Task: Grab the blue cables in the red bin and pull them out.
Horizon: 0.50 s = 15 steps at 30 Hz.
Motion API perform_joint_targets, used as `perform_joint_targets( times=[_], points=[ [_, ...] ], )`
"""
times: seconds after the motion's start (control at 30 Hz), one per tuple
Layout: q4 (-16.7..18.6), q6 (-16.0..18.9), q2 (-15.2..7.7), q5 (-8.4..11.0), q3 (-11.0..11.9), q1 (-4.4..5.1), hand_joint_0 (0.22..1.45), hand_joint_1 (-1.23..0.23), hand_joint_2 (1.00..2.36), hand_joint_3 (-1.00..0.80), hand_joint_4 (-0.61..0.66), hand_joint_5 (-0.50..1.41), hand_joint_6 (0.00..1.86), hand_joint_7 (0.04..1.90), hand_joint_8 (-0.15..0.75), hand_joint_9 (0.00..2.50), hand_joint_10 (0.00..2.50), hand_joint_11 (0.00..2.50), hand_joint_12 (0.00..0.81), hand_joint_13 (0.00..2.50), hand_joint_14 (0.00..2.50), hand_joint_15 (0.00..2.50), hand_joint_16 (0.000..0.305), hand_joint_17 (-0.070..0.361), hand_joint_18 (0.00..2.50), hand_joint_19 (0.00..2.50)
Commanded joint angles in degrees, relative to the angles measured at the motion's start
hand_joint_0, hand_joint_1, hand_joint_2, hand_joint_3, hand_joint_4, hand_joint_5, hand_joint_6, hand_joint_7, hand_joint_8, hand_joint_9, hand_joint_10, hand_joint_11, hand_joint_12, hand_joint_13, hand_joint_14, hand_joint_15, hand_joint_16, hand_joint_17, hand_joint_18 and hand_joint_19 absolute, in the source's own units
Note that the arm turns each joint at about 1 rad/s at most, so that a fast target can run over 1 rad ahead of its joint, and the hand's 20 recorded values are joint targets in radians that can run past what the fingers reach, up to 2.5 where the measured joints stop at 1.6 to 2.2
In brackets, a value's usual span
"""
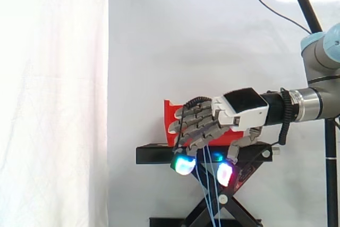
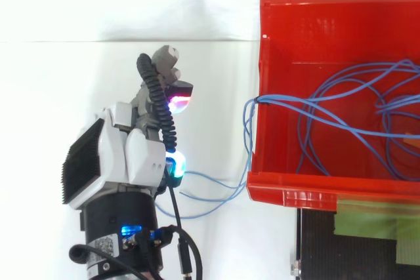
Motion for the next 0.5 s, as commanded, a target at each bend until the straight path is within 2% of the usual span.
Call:
perform_joint_targets(
  times=[0.0, 0.03, 0.1, 0.2, 0.23, 0.3, 0.4, 0.47],
  points=[
    [-1.04, 0.08, 0.00, -0.12, 0.75, -0.40, 0.79, -0.95, 1.00, -1.00, 0.16, 0.67, 0.01, 0.62, 0.246, 0.61, 0.01, 0.31, 0.327, 0.41, 0.01, 0.17, 0.045, 0.101, 0.23, 0.18],
    [-1.04, 0.08, 0.00, -0.12, 0.75, -0.40, 0.79, -0.95, 1.00, -1.00, 0.15, 0.67, 0.01, 0.61, 0.244, 0.60, 0.01, 0.31, 0.327, 0.41, 0.01, 0.17, 0.045, 0.101, 0.23, 0.18],
    [-3.67, 0.08, 0.00, -0.12, 2.33, -0.57, 0.79, -0.95, 1.00, -1.00, 0.15, 0.67, 0.01, 0.61, 0.245, 0.61, 0.01, 0.31, 0.327, 0.41, 0.01, 0.17, 0.045, 0.101, 0.23, 0.18],
    [-9.39, 0.08, -0.08, 0.14, 4.97, -0.75, 0.79, -0.95, 1.00, -1.00, 0.15, 0.67, 0.01, 0.61, 0.245, 0.61, 0.01, 0.32, 0.327, 0.40, 0.01, 0.18, 0.045, 0.101, 0.23, 0.18],
    [-9.39, 0.08, -0.08, 0.14, 4.97, -0.75, 0.79, -0.95, 1.00, -1.00, 0.16, 0.67, 0.01, 0.61, 0.247, 0.60, 0.01, 0.32, 0.327, 0.41, 0.01, 0.18, 0.045, 0.101, 0.23, 0.18],
    [-12.81, 0.34, -0.08, 0.50, 5.67, -0.75, 0.79, -0.95, 1.00, -1.00, 0.16, 0.67, 0.01, 0.61, 0.245, 0.61, 0.01, 0.32, 0.328, 0.41, 0.01, 0.17, 0.045, 0.101, 0.23, 0.18],
    [-14.31, 0.78, 0.00, 0.94, 5.67, -0.84, 0.79, -0.95, 1.00, -1.00, 0.16, 0.67, 0.01, 0.61, 0.244, 0.60, 0.01, 0.31, 0.329, 0.41, 0.01, 0.18, 0.045, 0.101, 0.23, 0.18],
    [-14.04, 1.22, -0.08, 1.55, 5.67, -0.84, 0.79, -0.95, 1.00, -1.00, 0.15, 0.67, 0.01, 0.61, 0.245, 0.60, 0.01, 0.32, 0.329, 0.41, 0.01, 0.18, 0.045, 0.101, 0.23, 0.18]
  ],
)
